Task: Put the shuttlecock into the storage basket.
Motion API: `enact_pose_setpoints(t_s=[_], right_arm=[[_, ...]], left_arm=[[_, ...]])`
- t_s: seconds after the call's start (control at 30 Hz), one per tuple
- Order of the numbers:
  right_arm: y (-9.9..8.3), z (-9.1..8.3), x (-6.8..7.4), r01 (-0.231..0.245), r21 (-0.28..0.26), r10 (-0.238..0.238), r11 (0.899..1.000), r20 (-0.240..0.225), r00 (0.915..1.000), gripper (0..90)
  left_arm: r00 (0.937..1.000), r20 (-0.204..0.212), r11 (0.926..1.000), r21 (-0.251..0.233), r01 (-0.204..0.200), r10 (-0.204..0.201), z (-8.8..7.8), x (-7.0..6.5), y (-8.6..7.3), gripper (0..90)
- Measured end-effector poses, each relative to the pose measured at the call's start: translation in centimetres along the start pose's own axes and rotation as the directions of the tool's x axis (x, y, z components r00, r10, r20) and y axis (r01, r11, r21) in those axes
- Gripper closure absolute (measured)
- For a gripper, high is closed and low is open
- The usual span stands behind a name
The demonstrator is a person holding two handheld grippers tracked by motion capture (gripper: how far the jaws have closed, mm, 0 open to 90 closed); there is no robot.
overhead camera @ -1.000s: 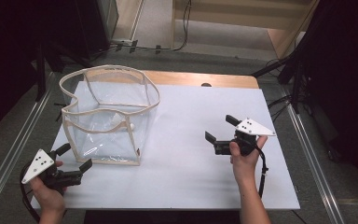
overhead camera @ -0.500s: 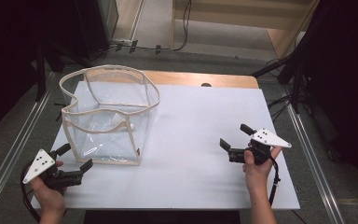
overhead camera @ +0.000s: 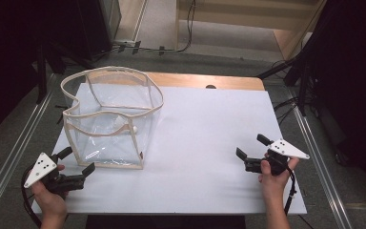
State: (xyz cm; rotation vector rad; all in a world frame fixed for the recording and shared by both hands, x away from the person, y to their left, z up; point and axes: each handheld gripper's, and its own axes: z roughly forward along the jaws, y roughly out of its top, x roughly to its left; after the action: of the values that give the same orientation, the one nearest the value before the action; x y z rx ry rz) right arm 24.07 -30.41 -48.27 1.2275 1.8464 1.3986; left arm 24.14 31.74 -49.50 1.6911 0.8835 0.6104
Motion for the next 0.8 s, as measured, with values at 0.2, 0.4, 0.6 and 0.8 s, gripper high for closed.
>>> enact_pose_setpoints(t_s=[0.2,0.4,0.6,0.8], right_arm=[[-0.8,-1.0,-0.8,-0.012,0.010,0.011,1.000,0.025,0.9996,0.0],[-1.3,-1.9,-1.5,-0.036,0.011,0.035,0.999,0.036,0.9987,0.0],[-1.9,-2.4,-1.9,-0.030,0.027,0.029,0.999,0.052,0.9982,0.0],[-2.7,-3.0,-2.9,-0.042,0.021,0.041,0.999,0.068,0.9969,0.0]], left_arm=[[1.0000,0.002,1.0000,0.000,-0.001,0.001,0.0,0.0,0.0,0.0],[1.0000,0.004,1.0000,-0.004,0.002,-0.002,-0.1,0.0,0.0,0.0],[1.0000,0.003,1.0000,-0.004,0.003,-0.003,-0.1,0.0,0.0,0.0],[1.0000,-0.003,1.0000,-0.008,0.003,-0.003,-0.1,0.0,0.0,0.0]])
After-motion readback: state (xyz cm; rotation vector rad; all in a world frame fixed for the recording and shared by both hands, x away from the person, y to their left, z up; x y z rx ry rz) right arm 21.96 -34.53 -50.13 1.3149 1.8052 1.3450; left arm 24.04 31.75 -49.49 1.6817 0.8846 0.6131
